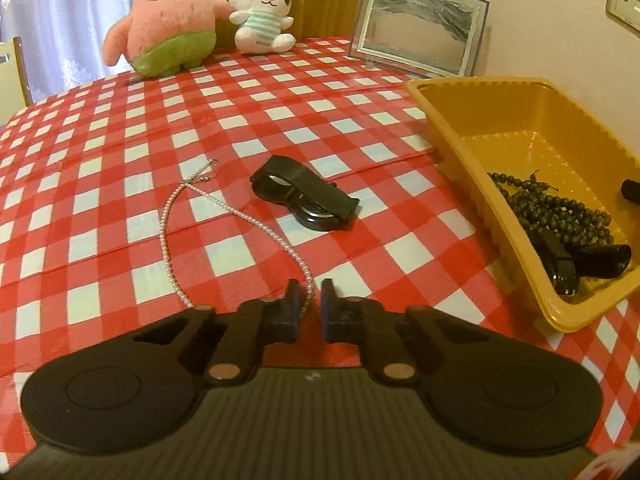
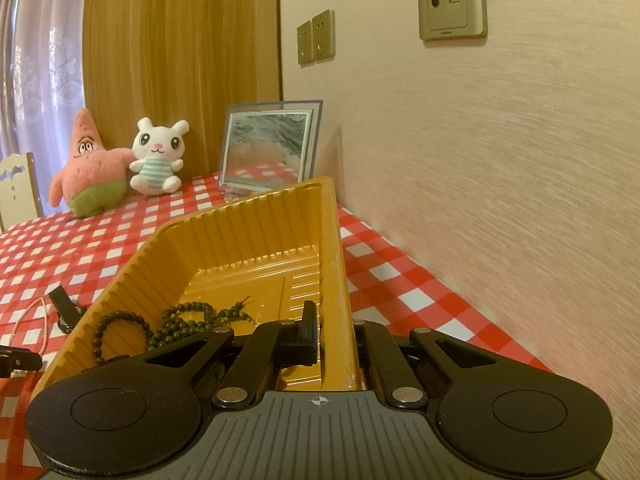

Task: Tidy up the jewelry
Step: 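Grasp the pearl necklace on the cloth with the left gripper, then lift the pearl necklace and carry it over the orange tray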

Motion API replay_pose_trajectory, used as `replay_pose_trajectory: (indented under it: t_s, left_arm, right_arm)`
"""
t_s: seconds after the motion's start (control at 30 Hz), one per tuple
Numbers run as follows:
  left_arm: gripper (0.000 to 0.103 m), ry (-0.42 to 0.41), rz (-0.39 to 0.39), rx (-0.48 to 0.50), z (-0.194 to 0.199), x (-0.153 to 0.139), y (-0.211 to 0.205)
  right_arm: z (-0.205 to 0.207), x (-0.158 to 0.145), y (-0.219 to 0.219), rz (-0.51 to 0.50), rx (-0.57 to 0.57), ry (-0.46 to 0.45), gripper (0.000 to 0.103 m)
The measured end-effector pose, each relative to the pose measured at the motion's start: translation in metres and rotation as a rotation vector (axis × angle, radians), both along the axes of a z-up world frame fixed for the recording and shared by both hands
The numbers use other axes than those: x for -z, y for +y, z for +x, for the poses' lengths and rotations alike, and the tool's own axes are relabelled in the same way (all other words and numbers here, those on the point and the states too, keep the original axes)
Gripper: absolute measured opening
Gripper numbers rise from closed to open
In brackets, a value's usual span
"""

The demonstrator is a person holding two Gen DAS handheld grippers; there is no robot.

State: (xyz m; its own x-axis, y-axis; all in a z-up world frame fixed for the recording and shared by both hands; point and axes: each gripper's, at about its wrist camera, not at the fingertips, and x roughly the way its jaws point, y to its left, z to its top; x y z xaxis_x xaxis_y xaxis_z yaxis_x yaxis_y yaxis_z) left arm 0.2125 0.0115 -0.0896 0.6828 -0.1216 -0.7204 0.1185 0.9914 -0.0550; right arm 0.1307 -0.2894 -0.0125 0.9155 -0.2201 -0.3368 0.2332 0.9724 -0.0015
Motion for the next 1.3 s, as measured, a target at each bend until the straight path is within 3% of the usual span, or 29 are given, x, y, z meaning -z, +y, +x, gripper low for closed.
replay_pose_trajectory:
  t_s: [0.13,0.33,0.87,1.3]
  left_arm:
    - [0.002,-0.008,0.028,0.003,-0.001,0.000,-0.003]
    - [0.001,-0.021,-0.007,-0.018,-0.005,-0.015,0.008]
    - [0.001,-0.296,-0.108,-0.060,-0.030,-0.162,0.044]
    - [0.001,-0.445,-0.210,0.092,-0.046,-0.237,0.008]
  right_arm:
    - [0.000,0.000,0.000,-0.001,0.000,0.000,0.004]
    - [0.000,0.000,0.001,-0.001,-0.001,-0.001,0.004]
    - [0.000,0.001,0.000,0.000,-0.002,-0.004,0.004]
    - [-0.001,0.000,0.000,-0.002,-0.004,-0.005,0.004]
